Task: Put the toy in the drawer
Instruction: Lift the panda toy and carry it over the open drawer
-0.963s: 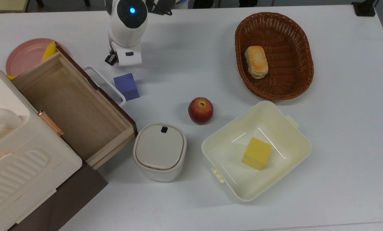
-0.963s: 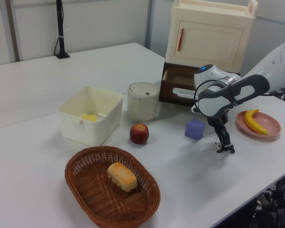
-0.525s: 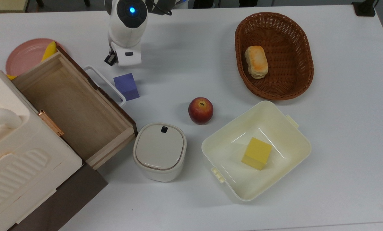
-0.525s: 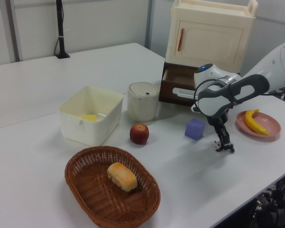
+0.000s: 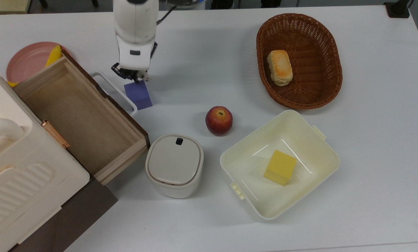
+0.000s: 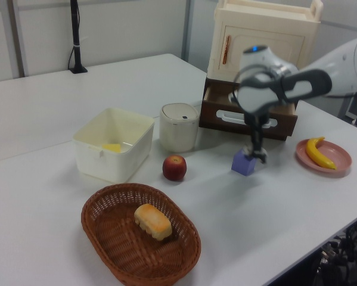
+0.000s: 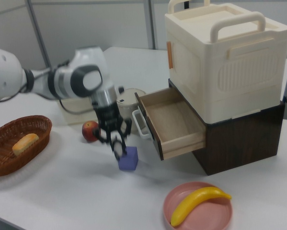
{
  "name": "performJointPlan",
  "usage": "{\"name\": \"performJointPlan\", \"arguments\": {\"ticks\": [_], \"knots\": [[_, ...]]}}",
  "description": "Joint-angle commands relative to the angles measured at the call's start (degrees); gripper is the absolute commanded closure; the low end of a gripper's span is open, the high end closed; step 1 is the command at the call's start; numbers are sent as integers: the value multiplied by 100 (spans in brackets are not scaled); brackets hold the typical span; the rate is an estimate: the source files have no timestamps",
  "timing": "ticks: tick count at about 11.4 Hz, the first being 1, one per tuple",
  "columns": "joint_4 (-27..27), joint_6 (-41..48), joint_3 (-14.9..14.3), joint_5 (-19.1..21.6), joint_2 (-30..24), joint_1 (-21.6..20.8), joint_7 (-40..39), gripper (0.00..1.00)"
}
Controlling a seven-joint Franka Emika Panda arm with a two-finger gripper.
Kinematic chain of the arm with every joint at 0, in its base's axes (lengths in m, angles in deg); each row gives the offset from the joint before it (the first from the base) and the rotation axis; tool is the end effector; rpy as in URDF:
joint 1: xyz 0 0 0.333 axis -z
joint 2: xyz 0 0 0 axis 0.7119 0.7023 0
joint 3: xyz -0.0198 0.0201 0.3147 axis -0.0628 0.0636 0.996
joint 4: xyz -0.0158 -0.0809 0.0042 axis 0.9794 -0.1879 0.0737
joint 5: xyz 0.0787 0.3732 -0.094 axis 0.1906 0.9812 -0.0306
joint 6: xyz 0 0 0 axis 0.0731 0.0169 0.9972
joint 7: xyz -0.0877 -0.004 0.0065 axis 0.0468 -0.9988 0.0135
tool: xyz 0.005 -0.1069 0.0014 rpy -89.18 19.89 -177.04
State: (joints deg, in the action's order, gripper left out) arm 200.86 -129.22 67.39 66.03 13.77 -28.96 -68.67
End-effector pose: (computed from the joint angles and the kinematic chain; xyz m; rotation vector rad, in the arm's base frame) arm 0.5772 -0.0659 0.3970 2.7231 1.1932 -0.2461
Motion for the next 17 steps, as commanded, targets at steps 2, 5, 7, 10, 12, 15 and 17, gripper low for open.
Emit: {"name": "performJointPlan", "arguments": {"ticks": [2, 5, 7, 10, 12, 15, 17], "knots": [[-661, 82, 234, 421, 6, -79, 1200, 100], [-1249, 73, 190, 1044, 15, 0, 1273, 100], [-1461, 21, 120, 1291, 32, 184, 1273, 100], [-1873, -6, -397, 1783, 181, 194, 1273, 100], [-2234, -15, -801, 1967, 427, 194, 1273, 100], [-2350, -619, -1119, 2188, 612, 203, 1255, 100], [-2359, -709, -1259, 2188, 726, 211, 1221, 100]]}}
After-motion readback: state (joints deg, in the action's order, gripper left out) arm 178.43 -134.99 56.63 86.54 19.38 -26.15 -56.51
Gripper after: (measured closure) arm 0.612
